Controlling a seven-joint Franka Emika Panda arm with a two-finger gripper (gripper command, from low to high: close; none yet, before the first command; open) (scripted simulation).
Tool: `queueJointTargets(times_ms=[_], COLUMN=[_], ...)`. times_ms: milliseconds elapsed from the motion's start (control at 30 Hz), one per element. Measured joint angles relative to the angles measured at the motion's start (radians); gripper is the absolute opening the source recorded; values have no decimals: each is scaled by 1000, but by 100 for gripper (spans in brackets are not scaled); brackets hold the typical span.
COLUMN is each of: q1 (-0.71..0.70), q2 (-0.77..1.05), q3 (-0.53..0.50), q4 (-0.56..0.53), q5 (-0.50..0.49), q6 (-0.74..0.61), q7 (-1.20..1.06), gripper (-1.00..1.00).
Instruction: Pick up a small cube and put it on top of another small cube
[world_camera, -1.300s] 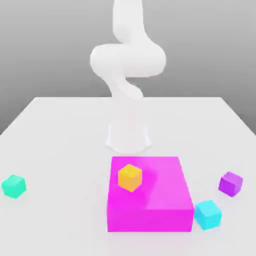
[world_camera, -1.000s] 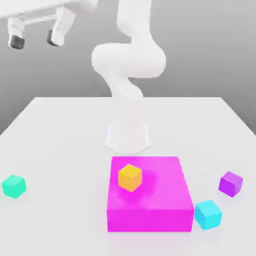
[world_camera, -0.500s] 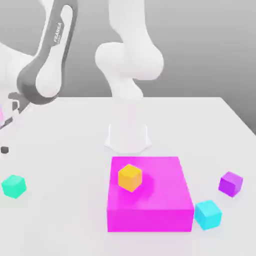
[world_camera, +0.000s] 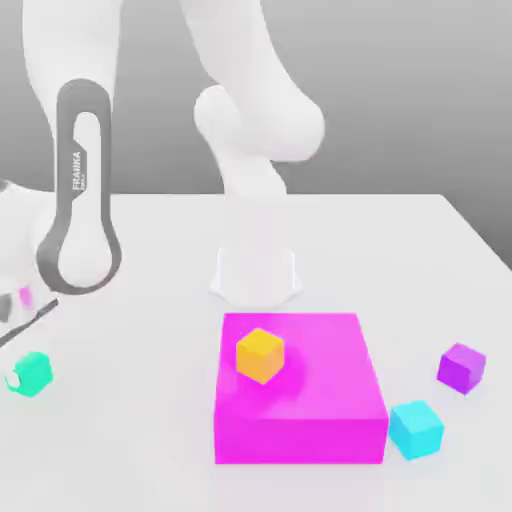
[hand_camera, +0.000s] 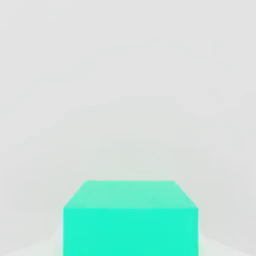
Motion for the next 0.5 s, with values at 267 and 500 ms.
queueJointTargets(times_ms=[267,500], q1=[122,302], q2=[-281,-526], q3=[-7,116], q4=[-75,-166], q5=[-104,-103], q6=[-197,-342], q7=[186,438], gripper=[-100,-100])
